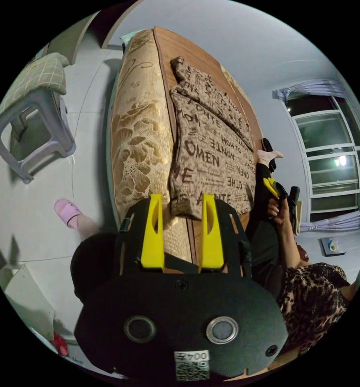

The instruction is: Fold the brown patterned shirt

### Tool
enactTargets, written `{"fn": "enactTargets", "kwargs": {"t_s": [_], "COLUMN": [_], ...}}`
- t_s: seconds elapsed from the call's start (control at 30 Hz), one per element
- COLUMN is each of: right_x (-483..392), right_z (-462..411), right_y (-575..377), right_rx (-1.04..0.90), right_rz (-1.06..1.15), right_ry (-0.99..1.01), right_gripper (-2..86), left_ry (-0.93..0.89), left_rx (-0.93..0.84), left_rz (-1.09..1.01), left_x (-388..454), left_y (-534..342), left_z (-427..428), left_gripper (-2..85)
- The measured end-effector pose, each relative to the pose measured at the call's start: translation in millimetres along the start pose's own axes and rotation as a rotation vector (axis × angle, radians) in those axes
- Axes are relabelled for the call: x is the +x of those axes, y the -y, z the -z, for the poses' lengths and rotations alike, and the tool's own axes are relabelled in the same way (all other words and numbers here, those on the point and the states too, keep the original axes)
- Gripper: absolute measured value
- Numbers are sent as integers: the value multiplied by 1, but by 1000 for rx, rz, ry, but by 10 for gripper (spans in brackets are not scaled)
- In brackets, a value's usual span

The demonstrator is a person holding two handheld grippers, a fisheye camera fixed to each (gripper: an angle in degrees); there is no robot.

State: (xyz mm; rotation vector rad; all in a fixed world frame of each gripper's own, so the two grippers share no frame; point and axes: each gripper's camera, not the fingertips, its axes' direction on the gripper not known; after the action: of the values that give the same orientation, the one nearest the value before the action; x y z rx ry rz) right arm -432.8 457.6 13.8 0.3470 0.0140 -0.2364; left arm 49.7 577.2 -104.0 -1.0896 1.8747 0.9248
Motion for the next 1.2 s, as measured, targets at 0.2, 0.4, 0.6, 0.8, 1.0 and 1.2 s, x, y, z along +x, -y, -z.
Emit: {"fn": "enactTargets", "kwargs": {"t_s": [0.2,0.4,0.6,0.8,1.0,1.2], "right_x": [12,4,-20,-15,-5,-16], "right_z": [-4,-1,19,31,-16,-35], "right_y": [15,35,82,166,202,240], "right_rx": [-6,9,-55,-349,-625,-753], "right_rz": [-84,-92,-56,-59,-67,-65], "right_ry": [54,39,-66,-413,-477,-569], "right_gripper": [80,76,79,91,109,113], "left_ry": [58,78,89,77,125,174], "left_rx": [-92,-129,-127,-131,-126,-143], "left_rz": [0,12,1,-29,-43,-51], "left_x": [-8,-16,-20,-20,-17,-14], "left_y": [2,2,-9,-17,-27,-33], "left_z": [-5,-3,6,12,19,21], "left_gripper": [144,135,105,43,27,25]}}
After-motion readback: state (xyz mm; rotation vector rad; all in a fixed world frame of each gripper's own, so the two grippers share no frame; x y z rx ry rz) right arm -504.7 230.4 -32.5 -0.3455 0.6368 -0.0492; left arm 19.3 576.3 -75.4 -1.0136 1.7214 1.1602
